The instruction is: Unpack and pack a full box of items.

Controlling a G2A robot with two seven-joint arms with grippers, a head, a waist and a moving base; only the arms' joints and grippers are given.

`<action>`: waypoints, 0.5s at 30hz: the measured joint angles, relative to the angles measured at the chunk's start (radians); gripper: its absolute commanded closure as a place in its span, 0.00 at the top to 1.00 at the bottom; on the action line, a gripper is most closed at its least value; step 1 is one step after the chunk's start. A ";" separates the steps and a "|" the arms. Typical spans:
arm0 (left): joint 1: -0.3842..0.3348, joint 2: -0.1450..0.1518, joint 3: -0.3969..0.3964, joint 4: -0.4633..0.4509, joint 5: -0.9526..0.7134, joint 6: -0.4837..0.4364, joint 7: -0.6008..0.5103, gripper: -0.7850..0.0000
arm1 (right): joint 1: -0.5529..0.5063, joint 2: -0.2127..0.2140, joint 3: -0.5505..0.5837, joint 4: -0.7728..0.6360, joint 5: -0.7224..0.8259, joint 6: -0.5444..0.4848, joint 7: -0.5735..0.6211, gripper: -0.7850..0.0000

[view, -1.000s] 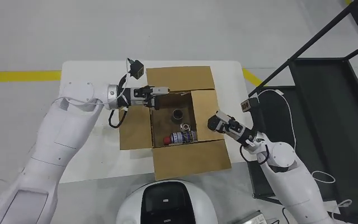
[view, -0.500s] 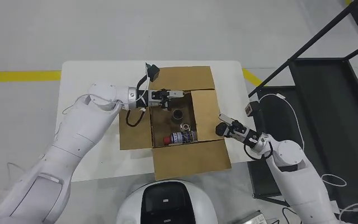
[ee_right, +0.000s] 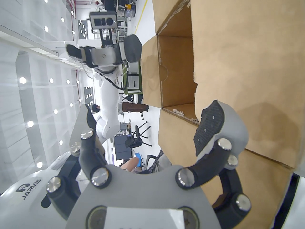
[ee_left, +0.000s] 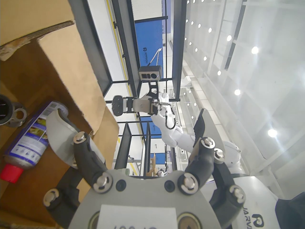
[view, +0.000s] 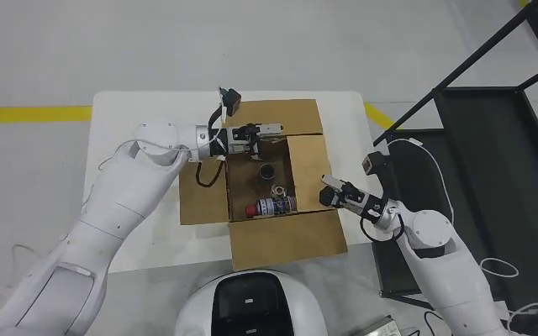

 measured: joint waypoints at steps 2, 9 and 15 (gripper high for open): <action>-0.012 -0.008 0.009 -0.022 0.008 0.026 0.029 1.00 | -0.010 0.001 0.001 -0.014 -0.002 -0.006 0.019 1.00; -0.062 -0.072 0.104 0.062 0.023 0.021 0.122 1.00 | -0.038 0.004 0.018 -0.028 0.011 -0.011 0.031 1.00; -0.086 -0.155 0.193 0.242 0.000 -0.095 0.214 1.00 | -0.069 0.007 0.031 -0.049 0.030 -0.010 0.078 1.00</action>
